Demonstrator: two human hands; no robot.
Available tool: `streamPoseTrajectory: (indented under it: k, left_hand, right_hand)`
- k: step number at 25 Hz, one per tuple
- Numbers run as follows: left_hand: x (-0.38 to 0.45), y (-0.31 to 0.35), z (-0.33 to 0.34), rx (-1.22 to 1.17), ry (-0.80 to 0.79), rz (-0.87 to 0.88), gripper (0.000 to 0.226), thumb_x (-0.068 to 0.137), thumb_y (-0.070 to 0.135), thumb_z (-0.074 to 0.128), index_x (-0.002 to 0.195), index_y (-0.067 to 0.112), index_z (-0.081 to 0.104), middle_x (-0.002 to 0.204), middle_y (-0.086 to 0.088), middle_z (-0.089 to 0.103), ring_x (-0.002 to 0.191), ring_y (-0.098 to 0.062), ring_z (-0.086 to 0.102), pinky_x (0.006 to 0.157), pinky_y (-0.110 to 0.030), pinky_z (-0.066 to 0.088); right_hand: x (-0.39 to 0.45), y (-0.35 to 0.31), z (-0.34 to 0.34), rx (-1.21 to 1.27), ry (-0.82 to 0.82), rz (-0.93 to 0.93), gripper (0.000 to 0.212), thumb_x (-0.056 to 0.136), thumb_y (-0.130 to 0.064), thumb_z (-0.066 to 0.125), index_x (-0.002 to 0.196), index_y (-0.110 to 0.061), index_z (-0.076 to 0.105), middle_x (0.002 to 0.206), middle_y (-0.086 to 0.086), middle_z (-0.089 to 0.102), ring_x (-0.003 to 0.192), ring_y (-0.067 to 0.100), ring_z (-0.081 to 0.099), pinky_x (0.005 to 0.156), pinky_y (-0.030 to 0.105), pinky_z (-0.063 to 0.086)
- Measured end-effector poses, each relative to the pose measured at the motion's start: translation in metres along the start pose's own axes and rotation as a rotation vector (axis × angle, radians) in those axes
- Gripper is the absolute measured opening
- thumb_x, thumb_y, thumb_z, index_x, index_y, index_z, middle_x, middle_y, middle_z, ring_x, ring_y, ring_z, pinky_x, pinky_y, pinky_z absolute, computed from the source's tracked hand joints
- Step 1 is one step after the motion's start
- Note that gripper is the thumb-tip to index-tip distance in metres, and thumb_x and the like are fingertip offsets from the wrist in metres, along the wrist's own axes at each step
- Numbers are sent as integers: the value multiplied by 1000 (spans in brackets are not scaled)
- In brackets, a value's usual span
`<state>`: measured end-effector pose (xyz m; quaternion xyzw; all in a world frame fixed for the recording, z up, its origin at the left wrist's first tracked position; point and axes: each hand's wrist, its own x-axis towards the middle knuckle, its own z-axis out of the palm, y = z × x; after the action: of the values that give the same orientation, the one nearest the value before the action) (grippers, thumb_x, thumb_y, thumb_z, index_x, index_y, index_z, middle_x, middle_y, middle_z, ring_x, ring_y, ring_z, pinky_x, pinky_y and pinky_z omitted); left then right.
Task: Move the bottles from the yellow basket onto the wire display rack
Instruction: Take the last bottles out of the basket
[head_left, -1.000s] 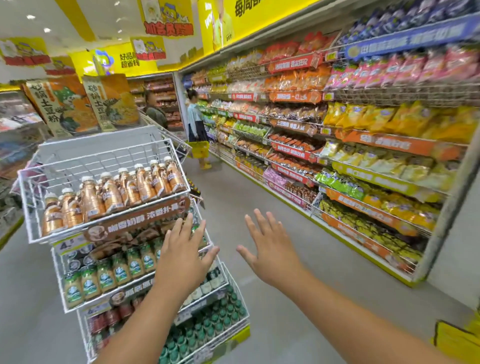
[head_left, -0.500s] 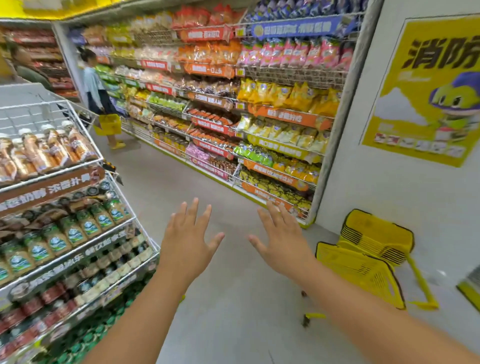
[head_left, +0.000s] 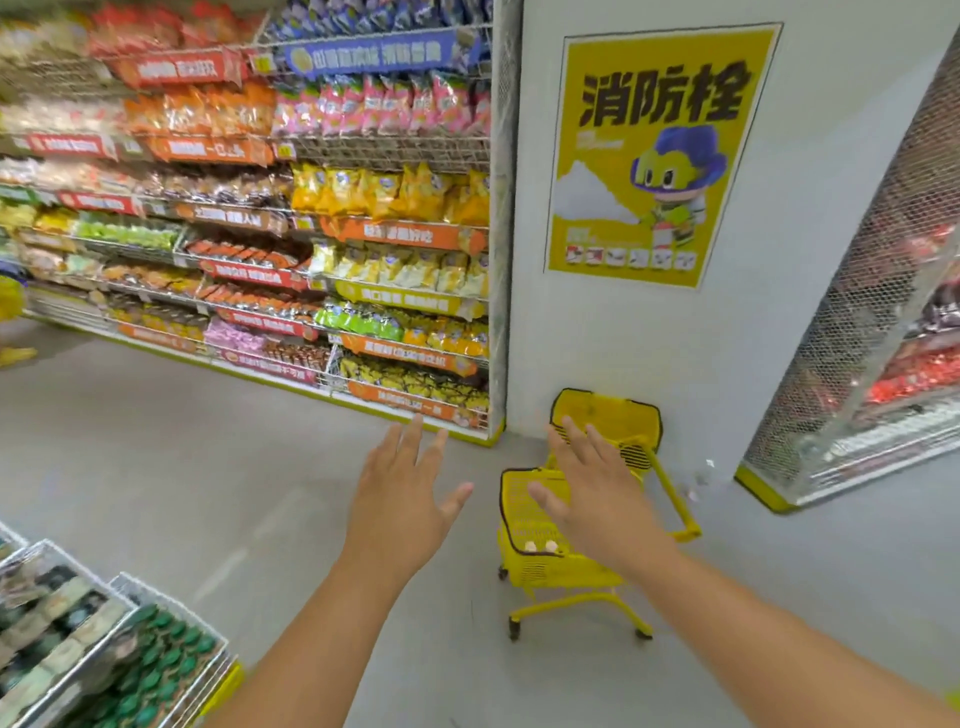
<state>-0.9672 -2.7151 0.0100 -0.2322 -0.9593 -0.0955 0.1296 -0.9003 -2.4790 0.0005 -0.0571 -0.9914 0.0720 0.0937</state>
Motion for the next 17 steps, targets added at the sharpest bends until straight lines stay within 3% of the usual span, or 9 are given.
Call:
streamPoseTrajectory:
  k: [2, 6, 8, 12, 14, 17]
  left_hand:
    - [29, 35, 22, 0, -11, 31, 82, 93, 76, 25, 160, 27, 26, 170, -5, 13, 156, -28, 12, 123, -46, 18]
    - [74, 78, 71, -27, -52, 72, 102, 80, 86, -3, 159, 29, 29, 168, -5, 19, 155, -28, 19, 122, -45, 24]
    - [105, 102, 101, -26, -58, 63, 96, 86, 82, 3, 155, 26, 40, 164, -8, 32, 150, -31, 32, 118, -46, 31]
    - [142, 134, 152, -69, -130, -10, 85, 88, 74, 24, 152, 22, 46, 161, -10, 38, 147, -33, 37, 116, -48, 35]
    - [153, 142, 185, -74, -169, -10, 80, 89, 71, 32, 148, 20, 52, 156, -12, 45, 142, -35, 44, 111, -49, 41]
    - [163, 140, 249, -106, -248, -13, 76, 89, 66, 38, 145, 16, 55, 155, -15, 46, 140, -37, 46, 109, -51, 42]
  right_hand:
    - [10, 46, 4, 33, -14, 27, 100, 78, -79, -2, 164, -29, 5, 173, -4, -2, 159, 20, -6, 126, 33, -2]
    - [36, 116, 15, 80, -49, 6, 114, 71, -92, -9, 164, -29, 5, 172, -8, -6, 158, 16, -8, 123, 28, -3]
    - [61, 161, 26, 104, -56, -12, 116, 69, -93, -12, 164, -28, 8, 172, -8, -3, 159, 17, -7, 120, 25, -8]
    - [106, 219, 65, 132, -97, -65, 121, 66, -91, -22, 164, -28, 12, 172, -7, 0, 159, 18, -4, 120, 26, -4]
    - [122, 236, 91, 148, -166, -94, 115, 72, -93, -9, 164, -26, 12, 172, -6, 0, 159, 19, -3, 123, 29, -1]
    - [144, 254, 150, 162, -293, -88, 100, 83, -77, 12, 163, -18, 22, 171, 2, 10, 159, 27, 8, 124, 33, 4]
